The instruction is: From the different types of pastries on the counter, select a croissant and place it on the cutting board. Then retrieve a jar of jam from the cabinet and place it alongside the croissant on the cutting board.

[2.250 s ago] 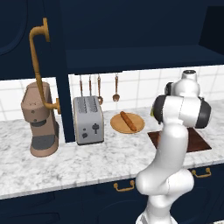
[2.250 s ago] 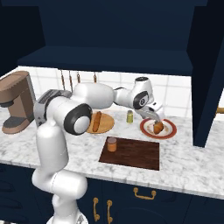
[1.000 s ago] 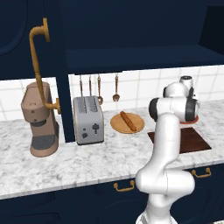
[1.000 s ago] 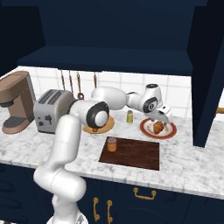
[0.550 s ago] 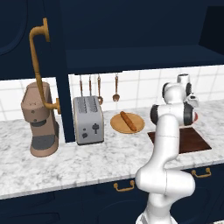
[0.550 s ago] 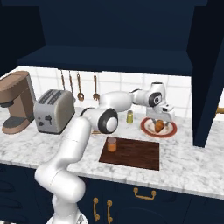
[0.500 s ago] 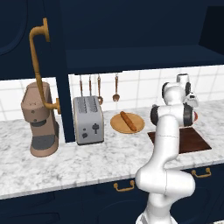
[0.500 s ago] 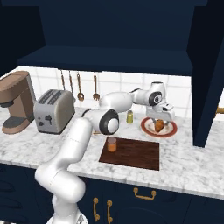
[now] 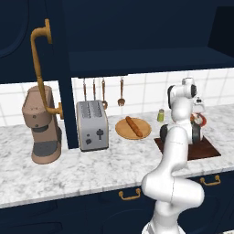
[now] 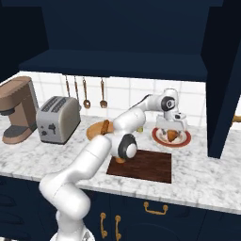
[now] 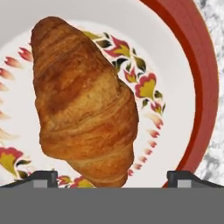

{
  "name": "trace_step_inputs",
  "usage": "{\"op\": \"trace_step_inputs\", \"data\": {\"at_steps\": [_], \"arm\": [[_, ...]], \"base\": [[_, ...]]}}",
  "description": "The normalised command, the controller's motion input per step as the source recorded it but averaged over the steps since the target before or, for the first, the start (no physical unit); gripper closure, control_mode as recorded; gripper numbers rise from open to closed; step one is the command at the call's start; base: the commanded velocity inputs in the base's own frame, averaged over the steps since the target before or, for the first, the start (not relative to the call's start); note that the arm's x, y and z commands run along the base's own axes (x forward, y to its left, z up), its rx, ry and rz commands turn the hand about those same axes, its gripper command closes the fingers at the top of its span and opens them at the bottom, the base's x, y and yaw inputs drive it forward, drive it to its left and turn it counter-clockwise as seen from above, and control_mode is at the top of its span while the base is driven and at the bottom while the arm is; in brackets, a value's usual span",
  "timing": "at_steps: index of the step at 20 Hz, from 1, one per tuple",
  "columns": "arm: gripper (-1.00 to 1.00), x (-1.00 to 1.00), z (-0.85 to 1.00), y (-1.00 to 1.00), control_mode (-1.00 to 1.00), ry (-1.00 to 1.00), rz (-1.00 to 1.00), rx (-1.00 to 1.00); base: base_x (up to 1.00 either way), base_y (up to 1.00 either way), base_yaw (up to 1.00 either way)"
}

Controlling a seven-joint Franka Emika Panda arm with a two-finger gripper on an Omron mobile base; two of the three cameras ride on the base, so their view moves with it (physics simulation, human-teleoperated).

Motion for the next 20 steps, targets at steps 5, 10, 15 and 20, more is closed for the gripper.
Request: {"op": "trace_step_inputs", "data": {"at_steps": [5,10,15,20], "arm": [[1.0,0.01,-0.35,-0.18,-1.0,0.06,0.0,0.07],[1.0,0.42,-0.42,-0.06,-1.0,-0.1,0.01,-0.03],[1.0,0.22,-0.04,-0.05,-1.0,0.01,0.04,0.06],[1.0,-0.39,0.43,-0.01,-1.0,0.0,0.02,0.14]], "base": [[0.0,0.0,0.0],[0.0,0.0,0.0],[0.0,0.0,0.0],[0.0,0.0,0.0]]}}
